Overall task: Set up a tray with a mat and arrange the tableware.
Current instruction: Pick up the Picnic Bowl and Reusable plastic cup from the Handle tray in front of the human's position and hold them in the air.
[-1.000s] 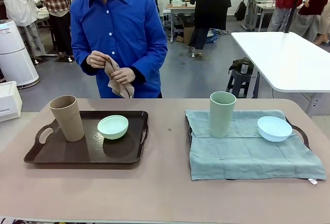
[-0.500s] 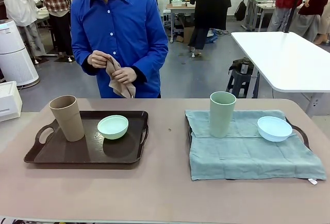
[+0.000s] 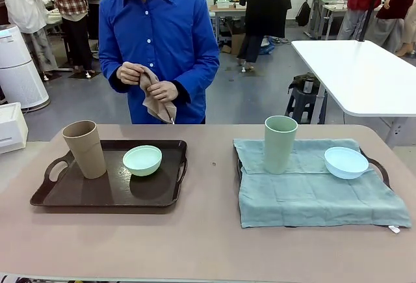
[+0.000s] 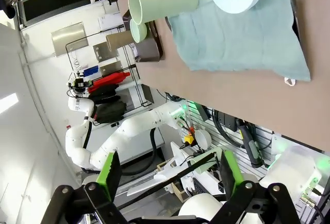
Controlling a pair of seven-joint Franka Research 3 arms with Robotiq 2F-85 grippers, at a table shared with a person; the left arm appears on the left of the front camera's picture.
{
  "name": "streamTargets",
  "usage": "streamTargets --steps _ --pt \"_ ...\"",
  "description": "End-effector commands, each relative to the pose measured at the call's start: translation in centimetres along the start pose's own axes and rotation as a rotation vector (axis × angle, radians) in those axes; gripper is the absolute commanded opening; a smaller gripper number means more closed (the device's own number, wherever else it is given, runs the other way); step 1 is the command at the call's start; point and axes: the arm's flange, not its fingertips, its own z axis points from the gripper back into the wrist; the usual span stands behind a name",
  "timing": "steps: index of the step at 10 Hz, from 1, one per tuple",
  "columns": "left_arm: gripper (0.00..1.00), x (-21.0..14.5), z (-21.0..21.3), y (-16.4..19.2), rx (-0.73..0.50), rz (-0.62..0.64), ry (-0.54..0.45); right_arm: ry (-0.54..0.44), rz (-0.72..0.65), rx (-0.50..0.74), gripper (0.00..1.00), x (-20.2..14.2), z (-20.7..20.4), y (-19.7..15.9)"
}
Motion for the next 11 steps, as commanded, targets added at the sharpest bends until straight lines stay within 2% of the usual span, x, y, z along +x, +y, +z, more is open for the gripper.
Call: streamTargets --steps 1,10,11 --pt "1.0 0.01 0.11 0.01 0.015 0.006 -0.011 0.001 0.005 0.004 1.0 0.03 0.29 -0.1" --pt "1.0 0.01 0.11 0.01 0.015 0.006 -0.011 0.0 0.0 0.0 1.0 0.0 0.0 0.0" --pt "1.0 0.01 -0.03 -0.01 0.001 0.0 0.0 -0.045 0.035 -0.03 1.0 0.35 0.2 0.35"
